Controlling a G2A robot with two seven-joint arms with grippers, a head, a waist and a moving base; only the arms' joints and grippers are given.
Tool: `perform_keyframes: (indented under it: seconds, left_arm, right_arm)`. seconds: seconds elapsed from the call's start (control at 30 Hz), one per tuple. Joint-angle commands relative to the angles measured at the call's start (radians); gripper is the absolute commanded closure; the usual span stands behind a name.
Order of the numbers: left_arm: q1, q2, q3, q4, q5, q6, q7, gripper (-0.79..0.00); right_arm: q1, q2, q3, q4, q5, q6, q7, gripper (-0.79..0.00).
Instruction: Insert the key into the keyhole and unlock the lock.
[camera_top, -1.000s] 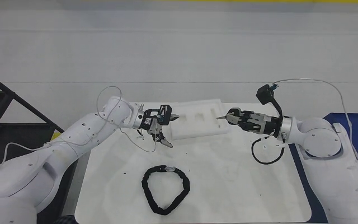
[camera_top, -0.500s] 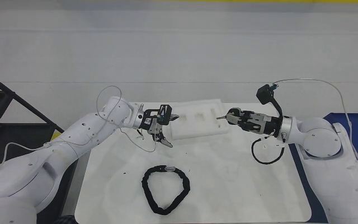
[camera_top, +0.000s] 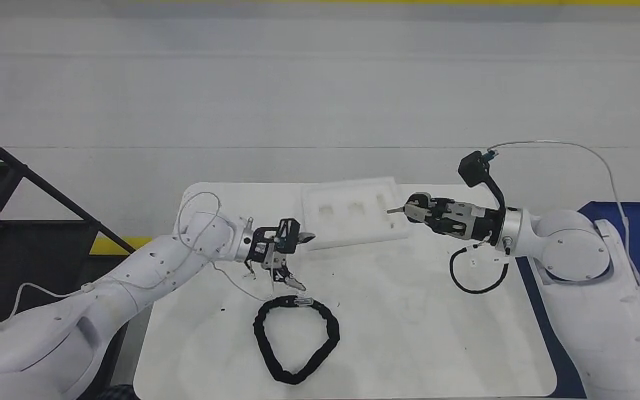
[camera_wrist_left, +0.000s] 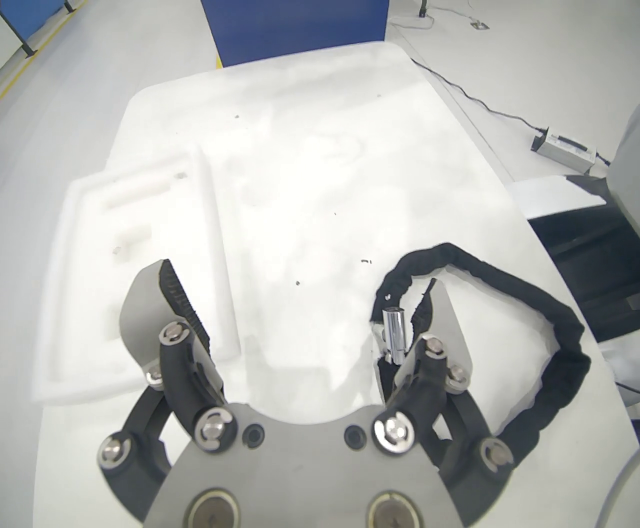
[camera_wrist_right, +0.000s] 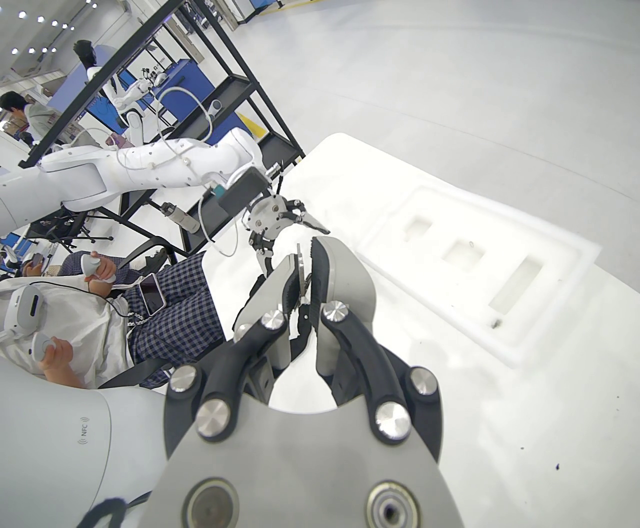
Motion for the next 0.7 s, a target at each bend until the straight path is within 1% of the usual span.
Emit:
perform_keyframes:
  seconds: [0.0, 0.2, 0.4, 0.6, 0.67]
  left_arm:
    - [0.021, 0.006, 0.0, 0.005, 0.031, 0.001, 0.028, -0.785]
    - [0.062, 0.007, 0.0, 0.017, 0.099, 0.02, 0.085, -0.785]
    - [0.095, 0.004, 0.007, 0.032, 0.192, 0.068, 0.15, -0.785]
    - [0.105, -0.007, 0.01, 0.059, 0.253, 0.071, 0.181, -0.785]
    - [0.104, -0.012, 0.015, 0.061, 0.28, 0.057, 0.184, -0.785]
  right_arm:
    - [0.0, 0.0, 0.0, 0.0, 0.0, 0.0, 0.0, 0.0]
    - [0.0, 0.0, 0.0, 0.0, 0.0, 0.0, 0.0, 0.0]
    - [0.0, 0.0, 0.0, 0.0, 0.0, 0.0, 0.0, 0.0]
    - [0.0, 0.0, 0.0, 0.0, 0.0, 0.0, 0.0, 0.0]
    - [0.0, 0.0, 0.0, 0.0, 0.0, 0.0, 0.0, 0.0]
